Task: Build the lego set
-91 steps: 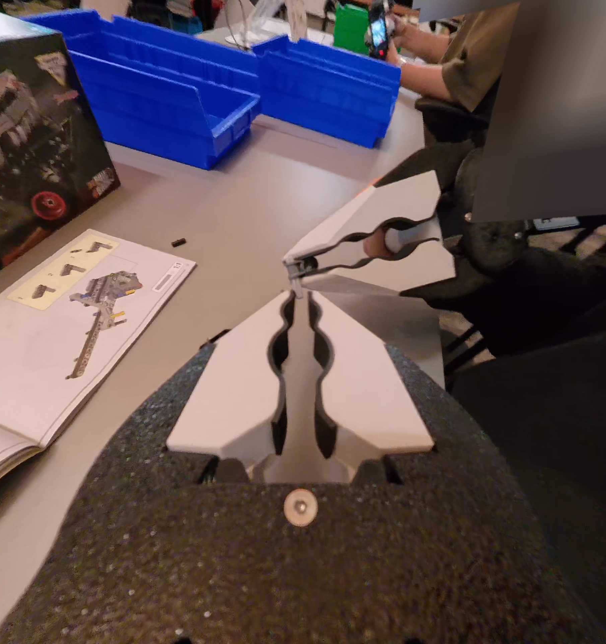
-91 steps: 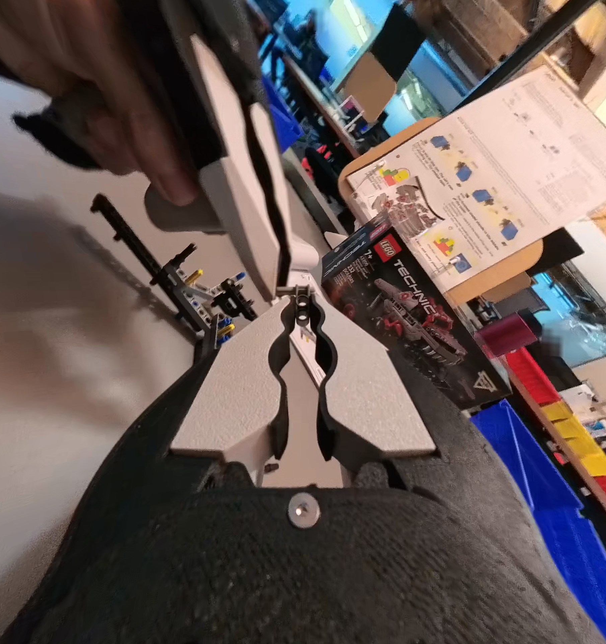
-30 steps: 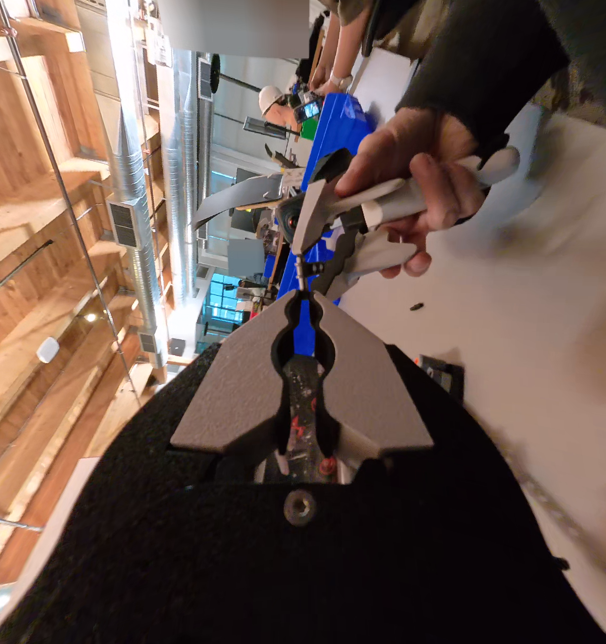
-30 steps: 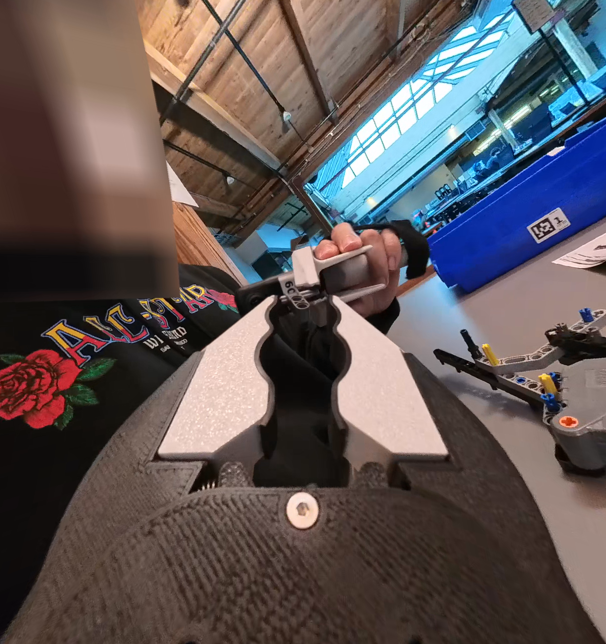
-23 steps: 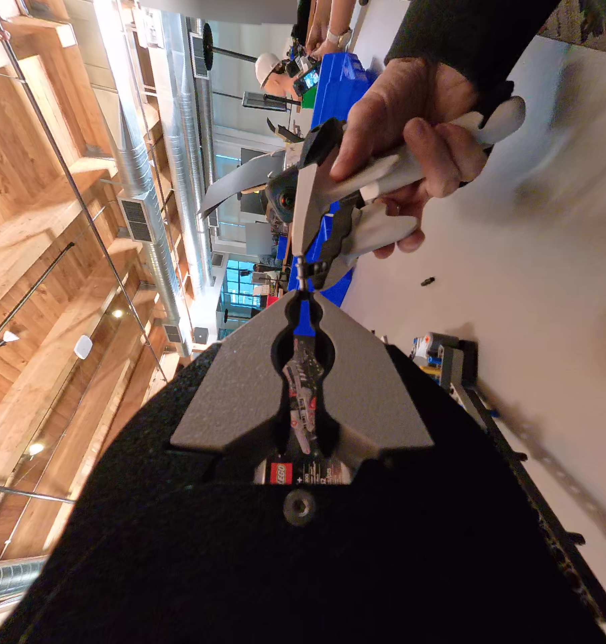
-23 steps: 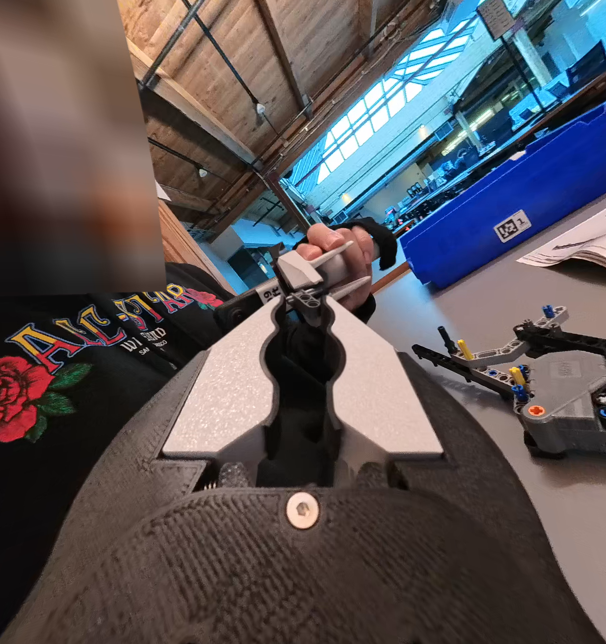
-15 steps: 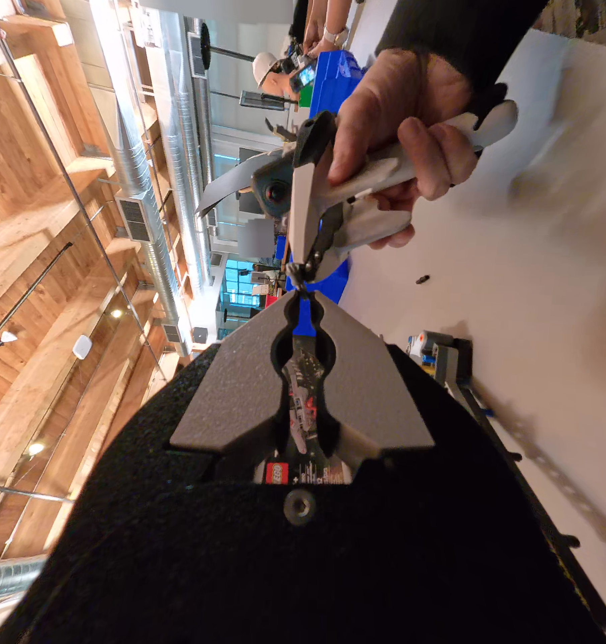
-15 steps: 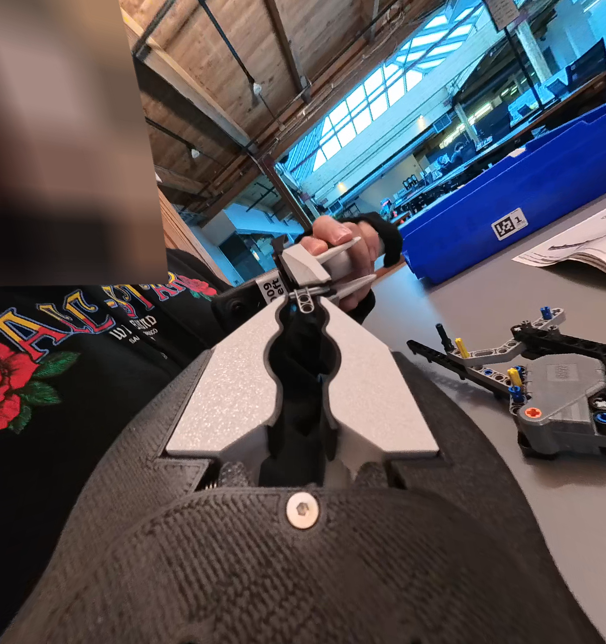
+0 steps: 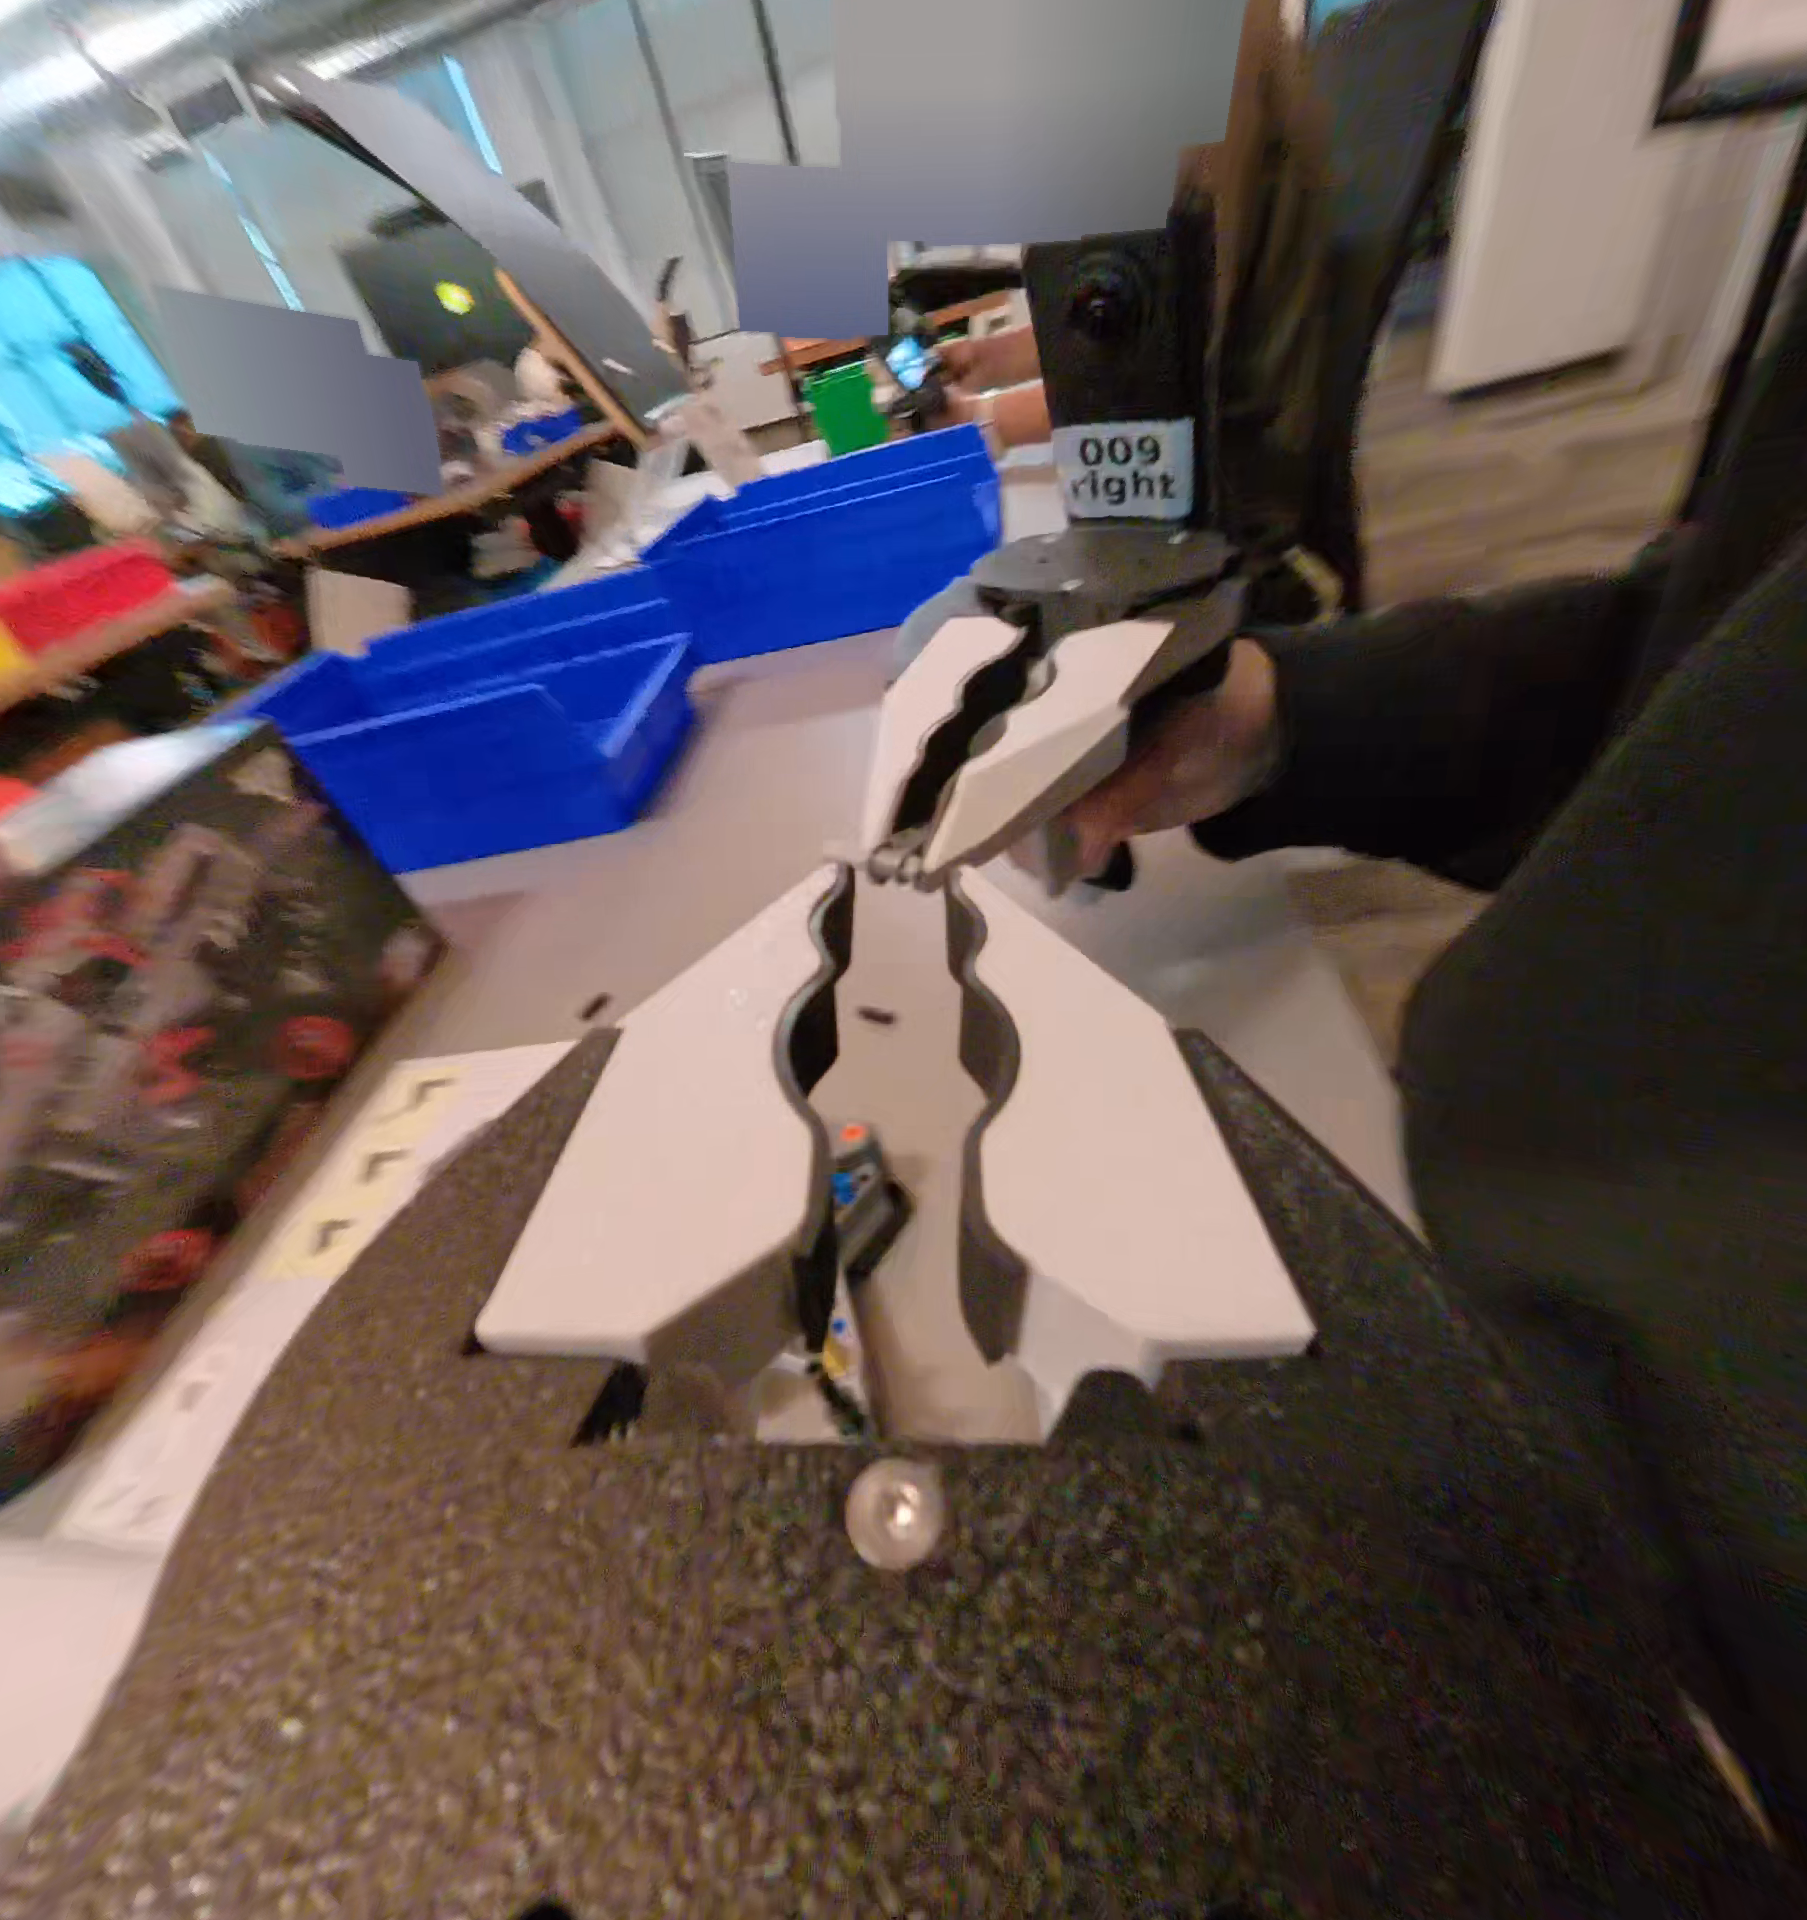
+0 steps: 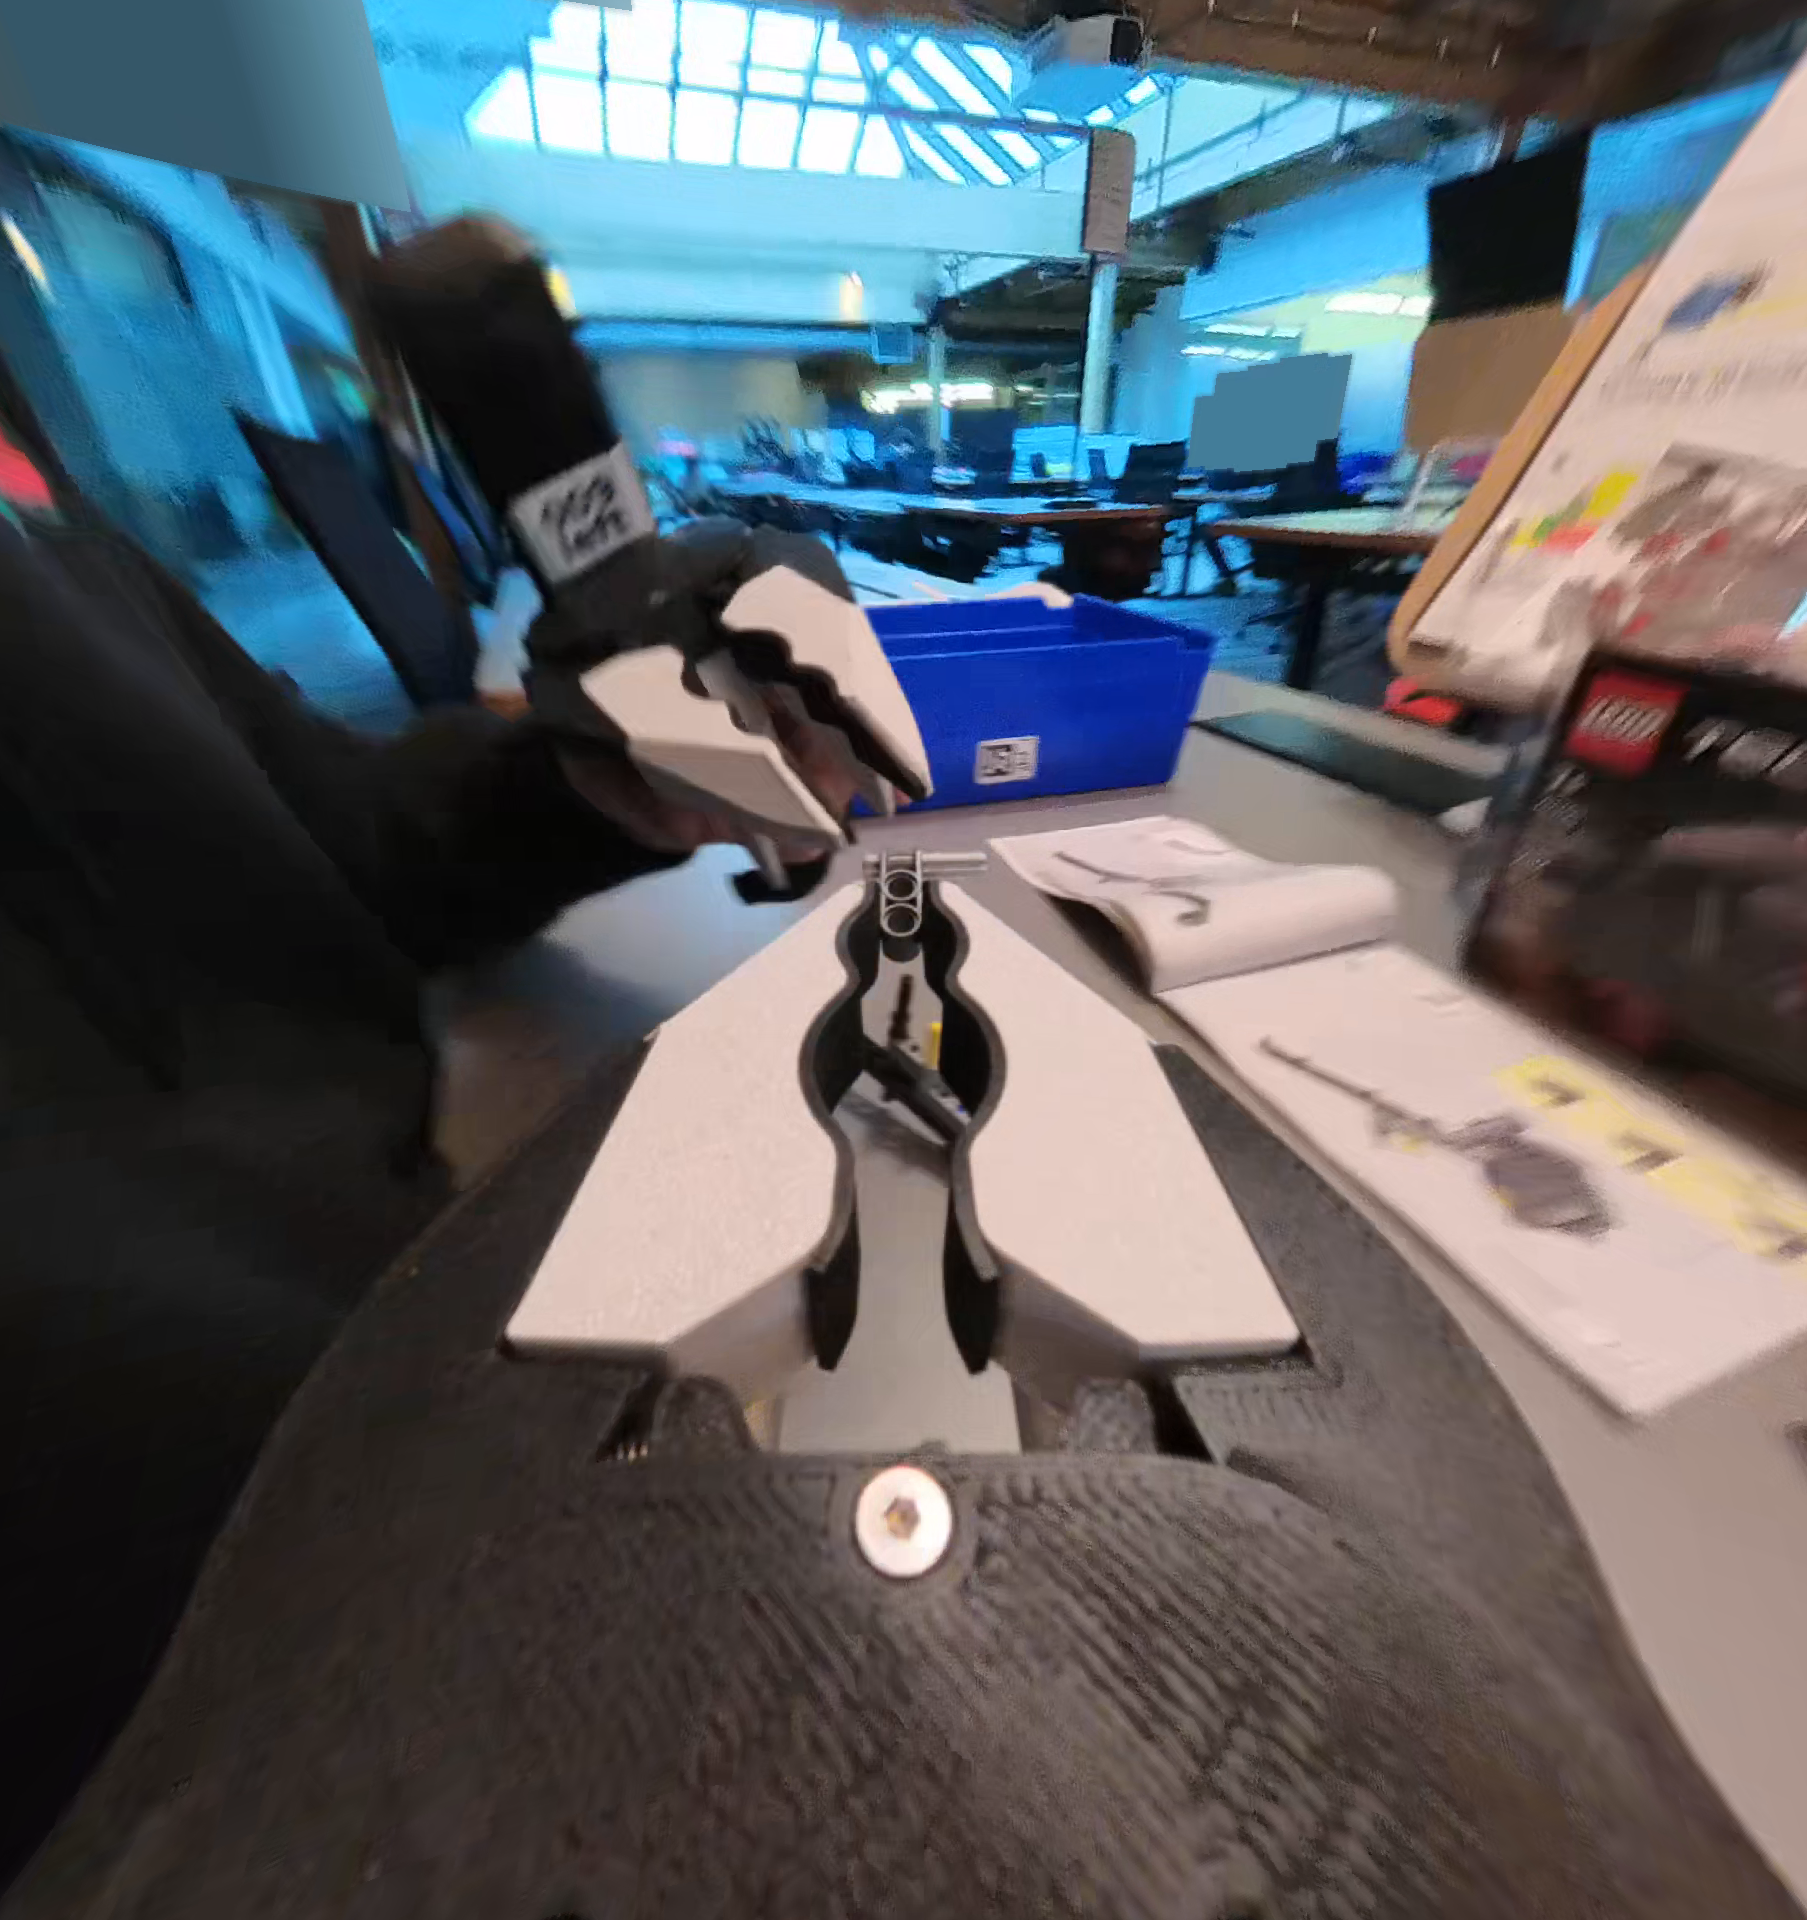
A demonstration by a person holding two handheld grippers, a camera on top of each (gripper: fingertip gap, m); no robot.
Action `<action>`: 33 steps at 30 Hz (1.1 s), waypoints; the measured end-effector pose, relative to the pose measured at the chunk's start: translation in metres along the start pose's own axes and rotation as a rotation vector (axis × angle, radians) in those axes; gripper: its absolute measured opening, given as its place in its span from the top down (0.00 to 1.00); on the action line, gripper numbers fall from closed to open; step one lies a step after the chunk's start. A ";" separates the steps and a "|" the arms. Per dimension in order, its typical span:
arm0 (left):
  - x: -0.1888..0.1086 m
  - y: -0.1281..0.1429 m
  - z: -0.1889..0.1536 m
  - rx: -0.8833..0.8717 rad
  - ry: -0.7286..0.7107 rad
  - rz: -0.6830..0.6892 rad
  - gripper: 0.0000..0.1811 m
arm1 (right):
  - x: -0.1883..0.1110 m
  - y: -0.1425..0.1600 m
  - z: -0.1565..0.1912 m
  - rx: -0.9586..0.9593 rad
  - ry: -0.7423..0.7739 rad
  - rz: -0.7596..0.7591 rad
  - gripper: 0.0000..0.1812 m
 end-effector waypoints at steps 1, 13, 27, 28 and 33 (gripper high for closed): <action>0.000 0.000 -0.002 -0.033 0.028 -0.008 0.91 | 0.001 0.000 0.000 -0.077 0.023 0.019 0.97; -0.004 0.003 -0.010 0.057 0.121 0.000 0.94 | 0.009 0.004 0.021 -0.230 -0.053 0.077 0.97; -0.008 0.012 -0.008 0.014 0.140 0.070 0.95 | 0.015 0.010 0.021 -0.182 -0.042 0.083 0.97; -0.008 0.012 -0.009 0.000 0.150 0.072 0.95 | 0.014 0.010 0.021 -0.185 -0.042 0.084 0.97; -0.007 0.014 -0.011 -0.050 0.169 0.081 0.96 | 0.013 0.014 0.023 -0.198 -0.065 0.109 0.97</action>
Point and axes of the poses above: each gripper's, where its closed fingertips meet, x out along the fingers, y out of its underside, z = x × y across the jaws, the point moved 2 cm from there along -x, back along the fingers, and after that the axes turned 6 degrees about -z, right-handed, at the moved point
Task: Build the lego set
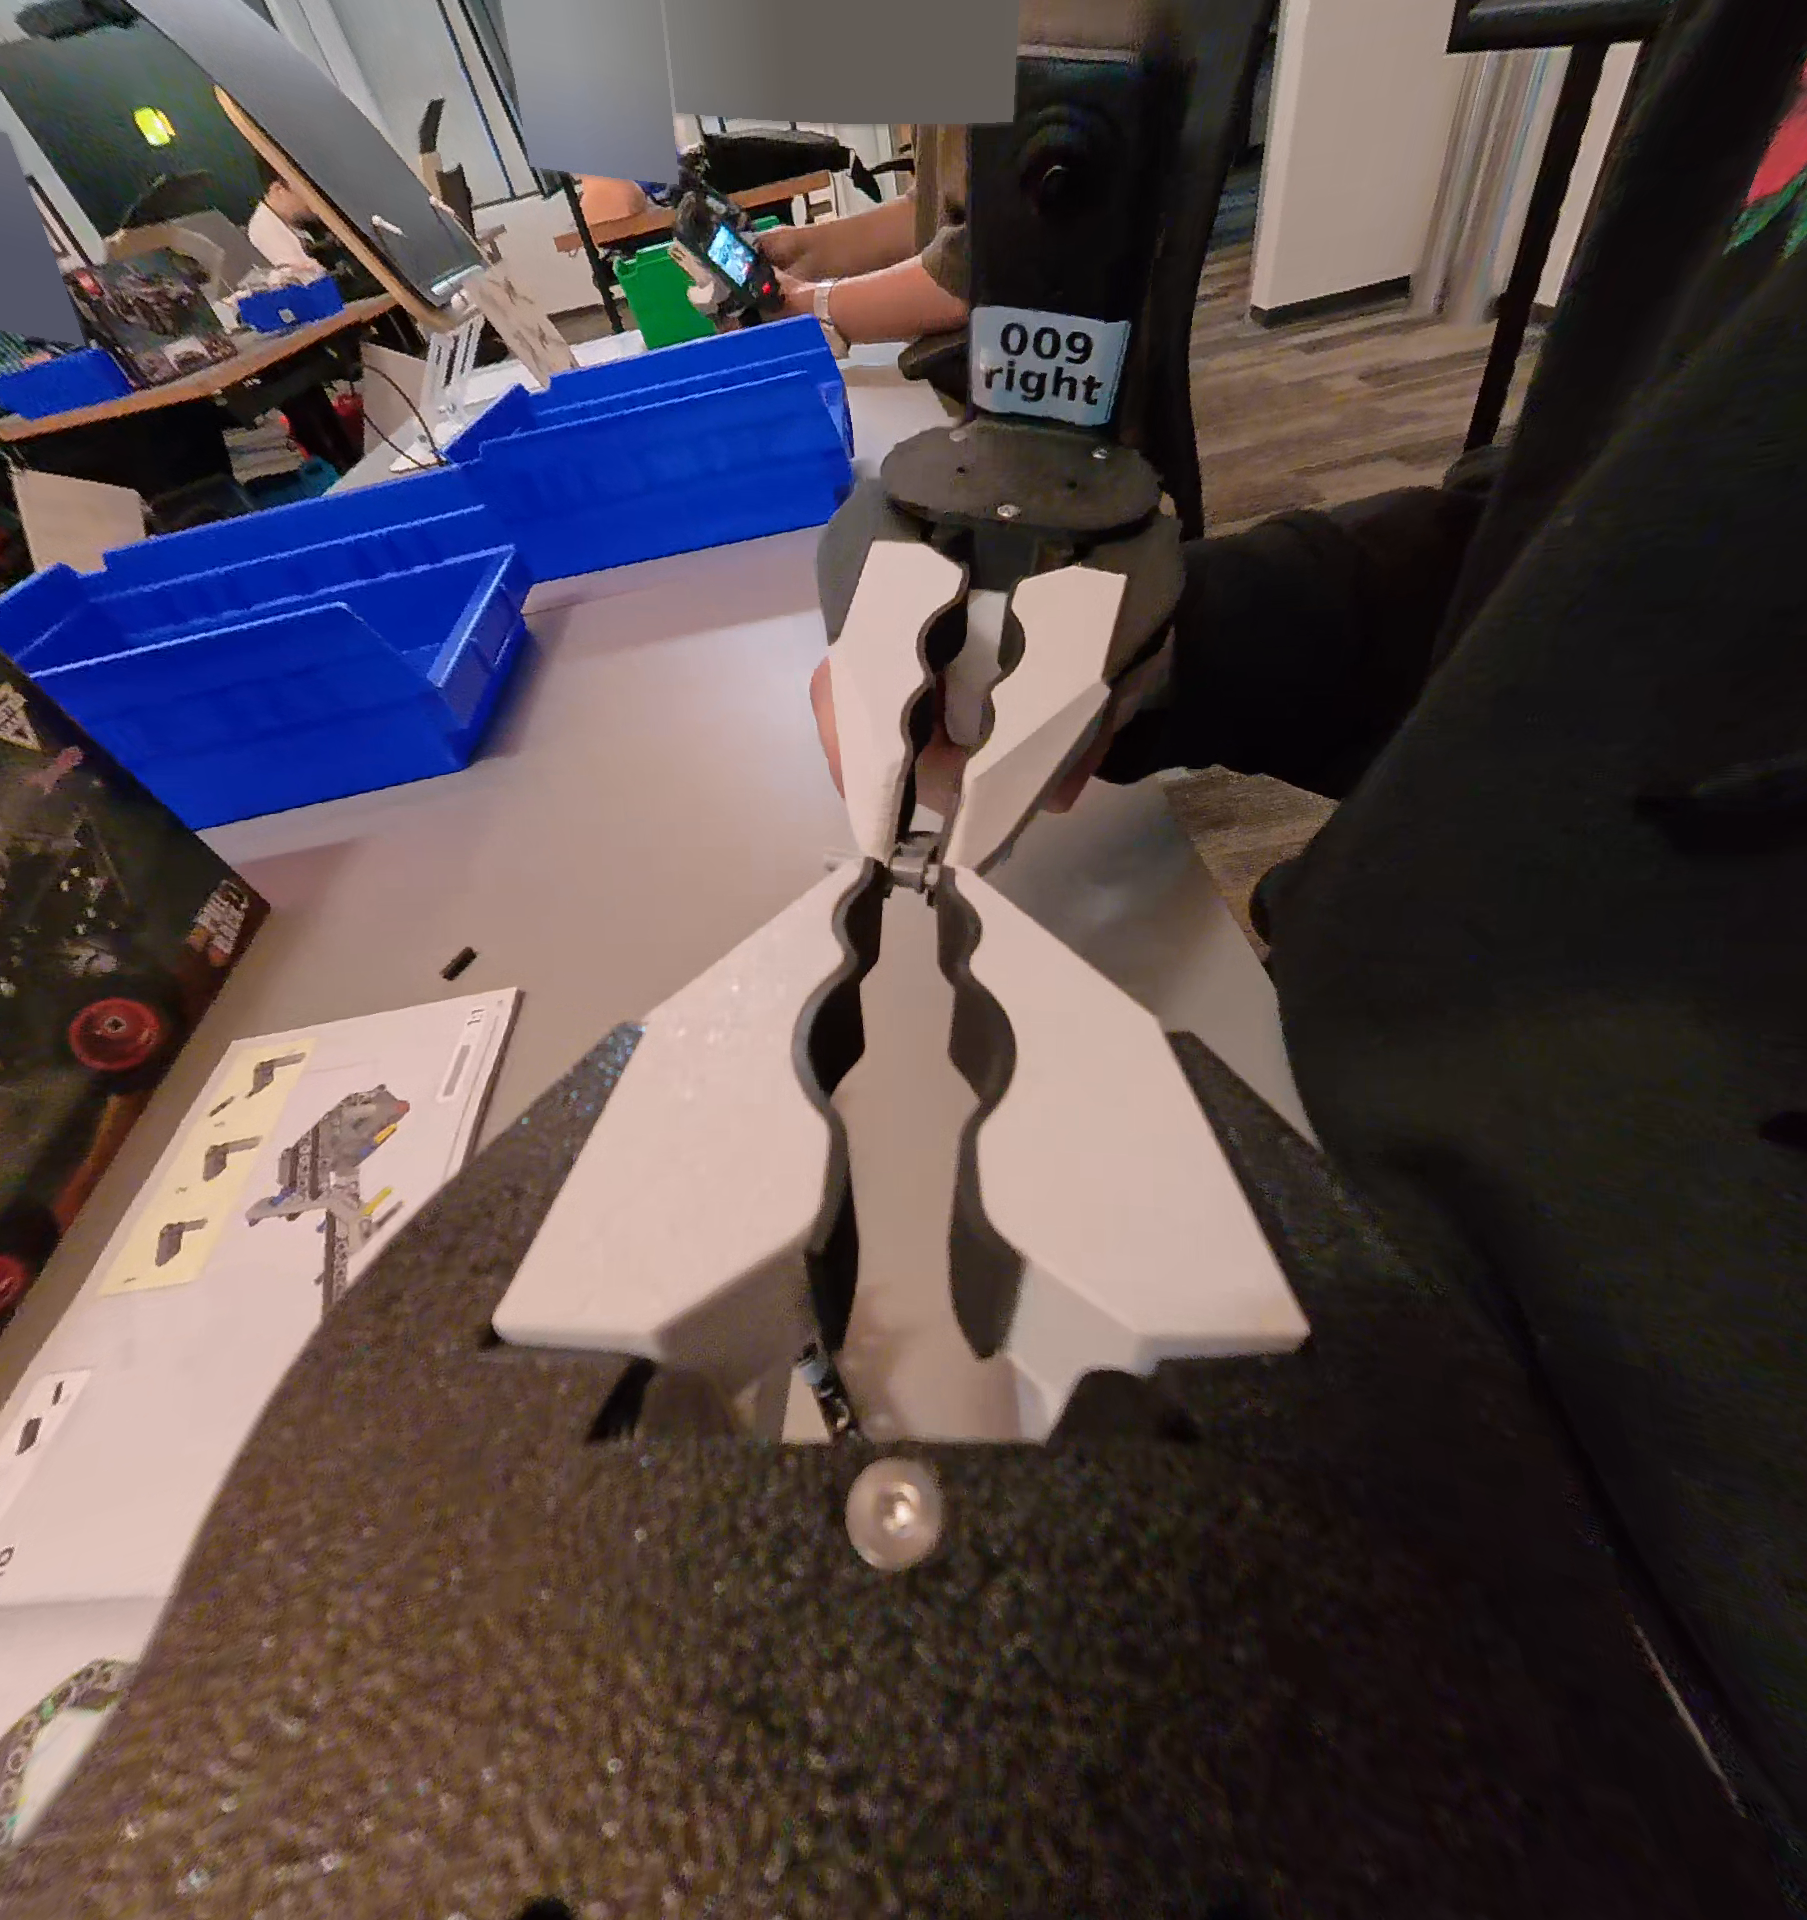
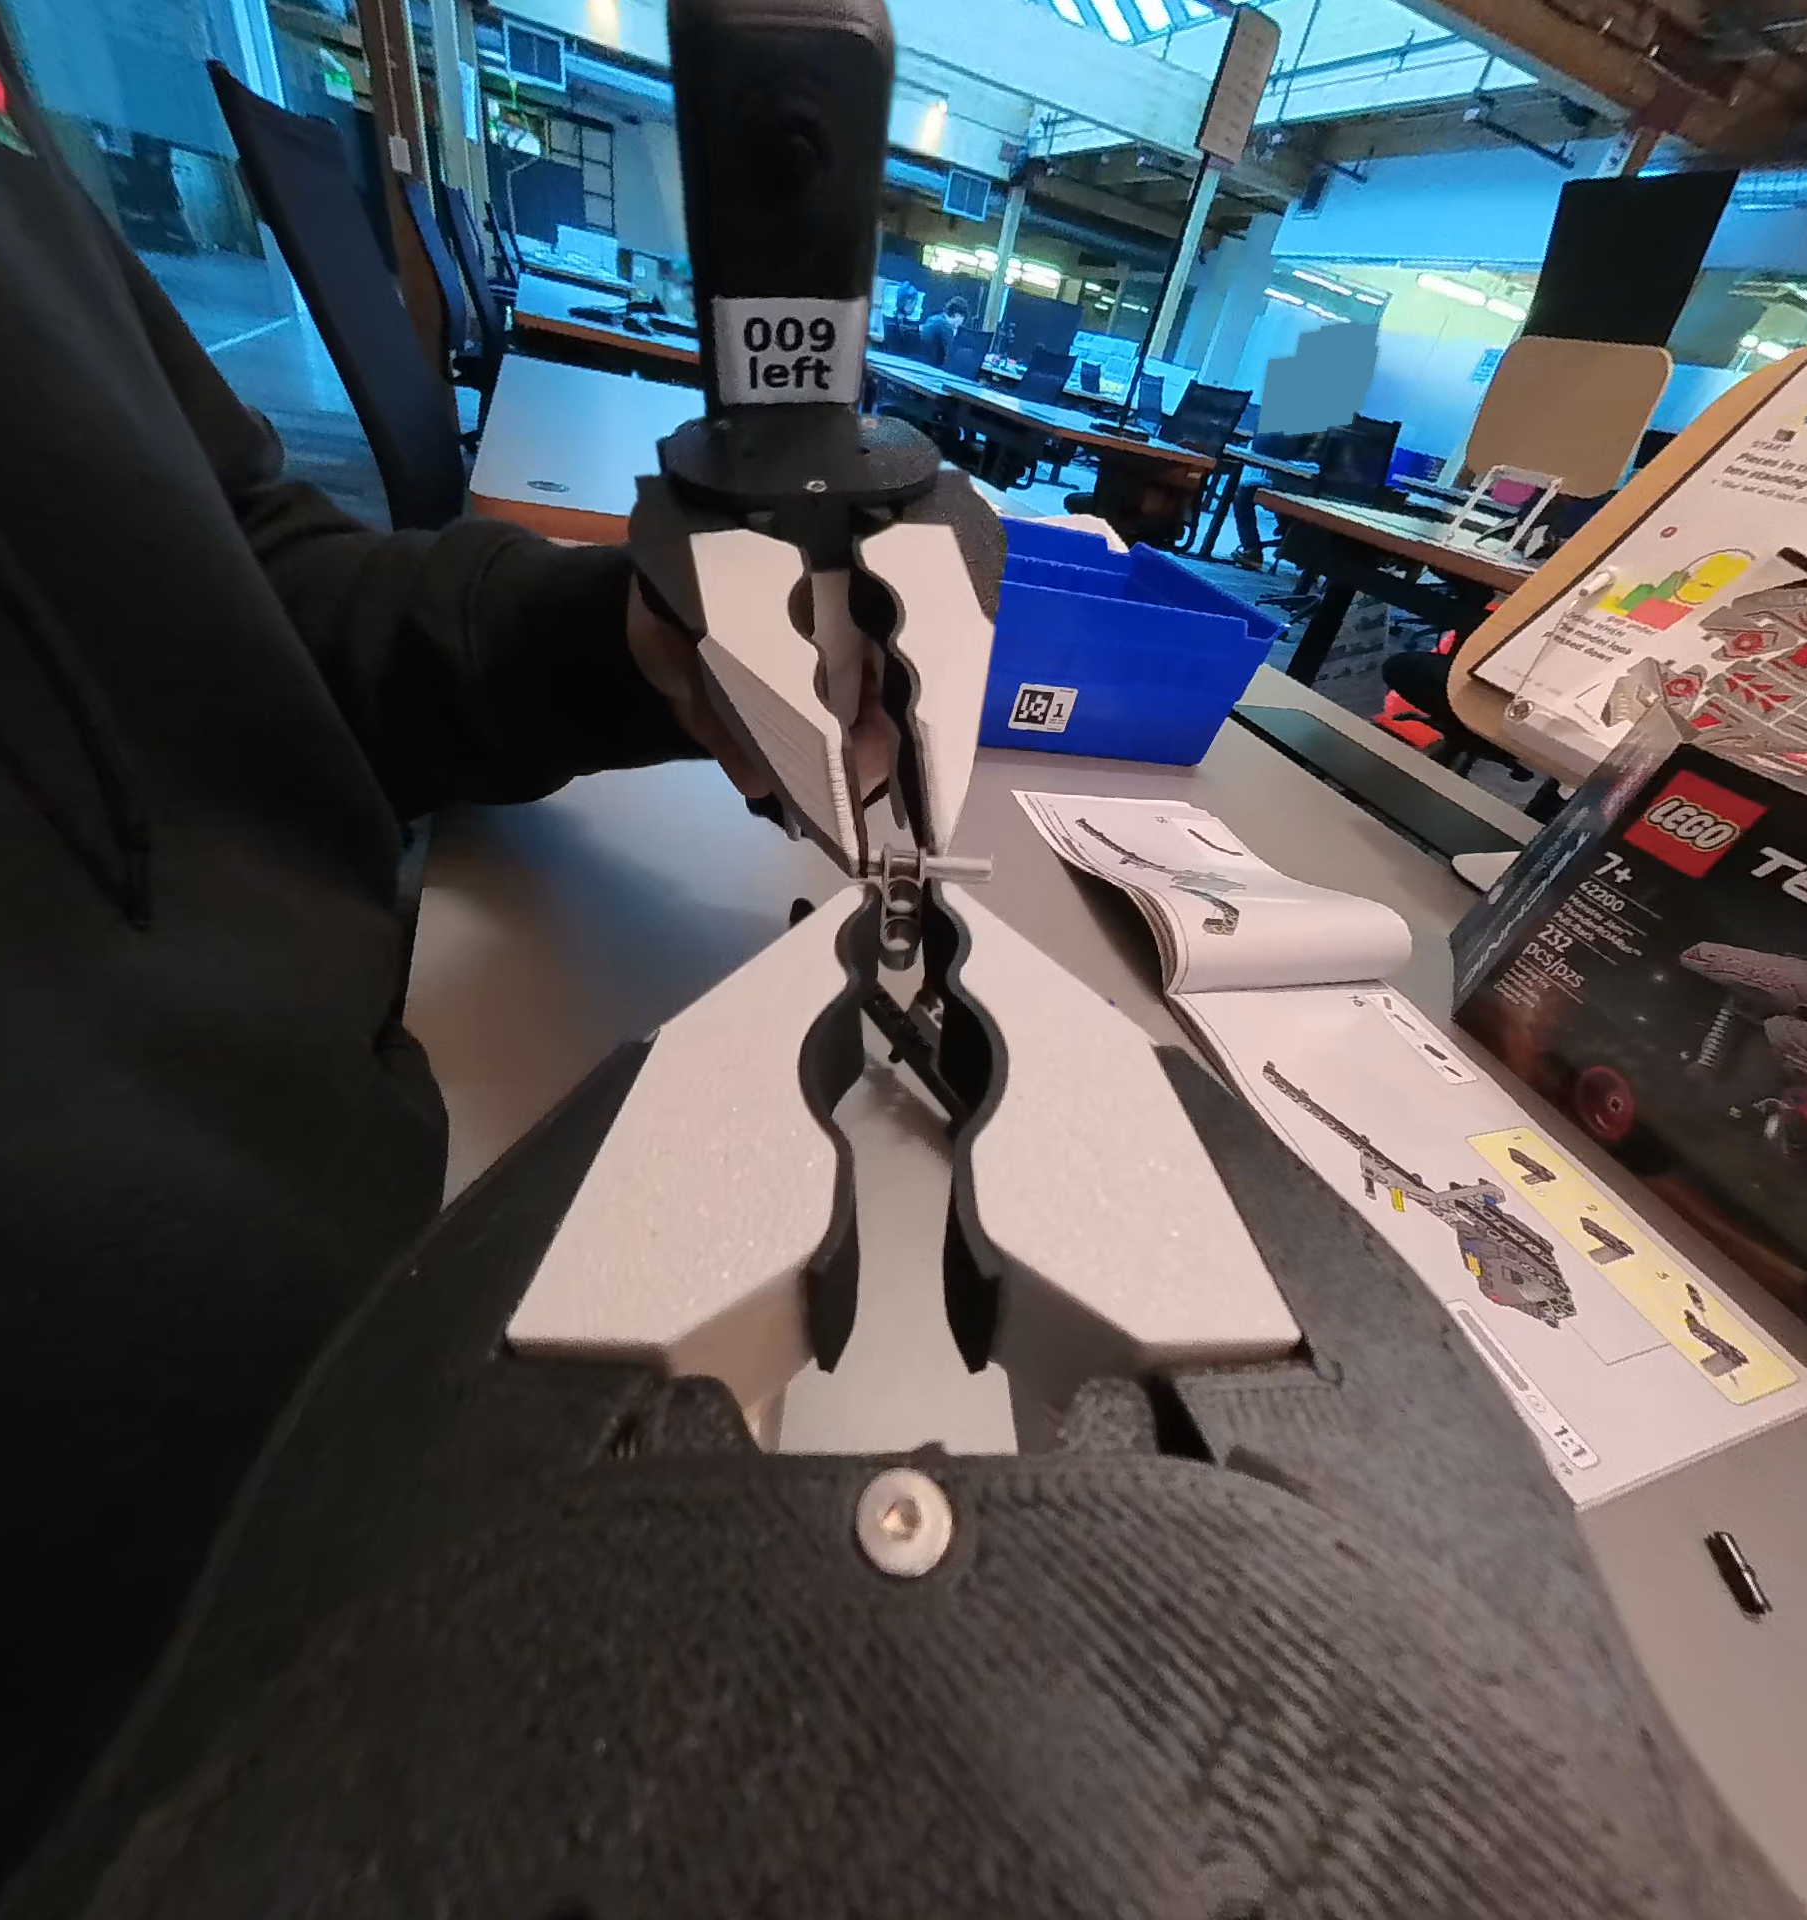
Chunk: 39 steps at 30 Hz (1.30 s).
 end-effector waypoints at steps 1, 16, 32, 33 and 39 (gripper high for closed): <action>0.001 0.001 0.000 -0.006 0.001 0.005 0.96 | 0.000 0.000 0.000 -0.012 0.003 0.009 0.97; 0.003 0.008 0.004 -0.083 -0.012 0.014 0.97 | -0.001 0.007 -0.002 -0.056 0.023 0.073 0.97; 0.008 0.004 0.007 0.047 -0.067 0.012 0.97 | -0.007 0.008 -0.012 -0.039 0.062 0.035 0.91; 0.007 0.004 0.008 0.056 -0.069 0.017 0.97 | -0.009 0.006 -0.014 -0.003 0.066 0.022 0.90; 0.008 0.001 0.011 0.072 -0.083 0.004 0.97 | -0.008 0.006 -0.011 0.008 0.051 0.033 0.86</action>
Point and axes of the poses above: each gripper's, where its closed fingertips meet, x out along the fingers, y out of its underside, z = x × y across the jaws, the point moved 2 cm from there along -x, back along the fingers, and after that the axes turned 6 degrees about -z, right-handed, at the moved point
